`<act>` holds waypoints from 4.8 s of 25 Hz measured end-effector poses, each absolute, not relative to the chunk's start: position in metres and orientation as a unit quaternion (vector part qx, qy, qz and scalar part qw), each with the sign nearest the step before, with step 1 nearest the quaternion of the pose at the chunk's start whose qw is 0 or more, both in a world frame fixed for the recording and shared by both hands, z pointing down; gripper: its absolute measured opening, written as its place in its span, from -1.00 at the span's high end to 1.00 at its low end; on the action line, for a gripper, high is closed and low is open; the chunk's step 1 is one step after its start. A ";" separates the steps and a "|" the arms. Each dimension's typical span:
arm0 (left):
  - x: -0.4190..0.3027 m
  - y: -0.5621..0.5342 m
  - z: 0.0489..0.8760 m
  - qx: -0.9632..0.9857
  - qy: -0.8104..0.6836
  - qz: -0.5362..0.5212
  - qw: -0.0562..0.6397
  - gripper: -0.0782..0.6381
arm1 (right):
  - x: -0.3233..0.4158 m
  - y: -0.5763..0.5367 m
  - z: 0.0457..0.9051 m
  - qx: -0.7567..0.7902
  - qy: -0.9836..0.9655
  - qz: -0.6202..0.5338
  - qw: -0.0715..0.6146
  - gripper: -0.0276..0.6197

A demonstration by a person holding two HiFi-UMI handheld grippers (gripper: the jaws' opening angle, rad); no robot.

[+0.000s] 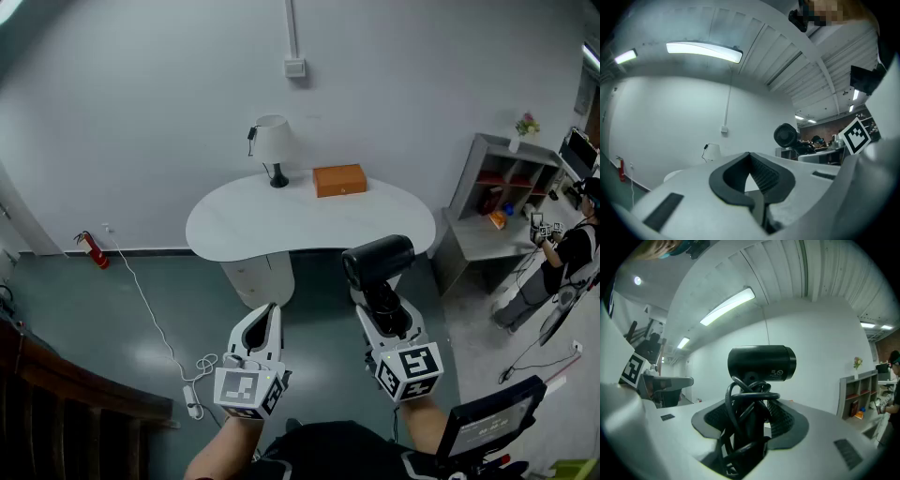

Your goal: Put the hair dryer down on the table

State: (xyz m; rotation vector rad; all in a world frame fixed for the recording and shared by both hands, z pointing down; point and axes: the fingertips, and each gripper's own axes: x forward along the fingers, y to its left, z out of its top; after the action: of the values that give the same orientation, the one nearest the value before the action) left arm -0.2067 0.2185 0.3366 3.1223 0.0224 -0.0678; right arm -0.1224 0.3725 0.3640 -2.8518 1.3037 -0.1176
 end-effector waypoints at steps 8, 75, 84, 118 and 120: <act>-0.208 0.214 0.337 1.000 -0.007 -0.023 0.016 0.77 | -0.122 0.373 0.363 -0.909 0.414 -0.037 -0.004 0.16; 0.014 0.086 0.363 0.990 -0.137 0.018 0.031 0.76 | 0.140 0.200 0.379 -0.823 0.566 -0.046 -0.014 0.16; 0.020 0.037 0.375 0.980 -0.194 0.022 0.040 0.76 | 0.160 0.148 0.388 -0.799 0.599 -0.053 -0.022 0.16; 0.003 -0.216 0.399 0.958 -0.265 0.016 0.105 0.76 | 0.162 -0.158 0.396 -0.718 0.687 -0.066 -0.096 0.16; 0.003 -0.223 0.403 0.953 -0.282 0.023 0.107 0.77 | 0.167 -0.170 0.398 -0.708 0.695 -0.067 -0.108 0.16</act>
State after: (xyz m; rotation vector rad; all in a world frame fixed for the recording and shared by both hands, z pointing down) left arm 0.0030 -0.2228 0.4034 2.8053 -0.8298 0.0672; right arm 0.1671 -0.1699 0.3978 -2.3903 2.3465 -0.2260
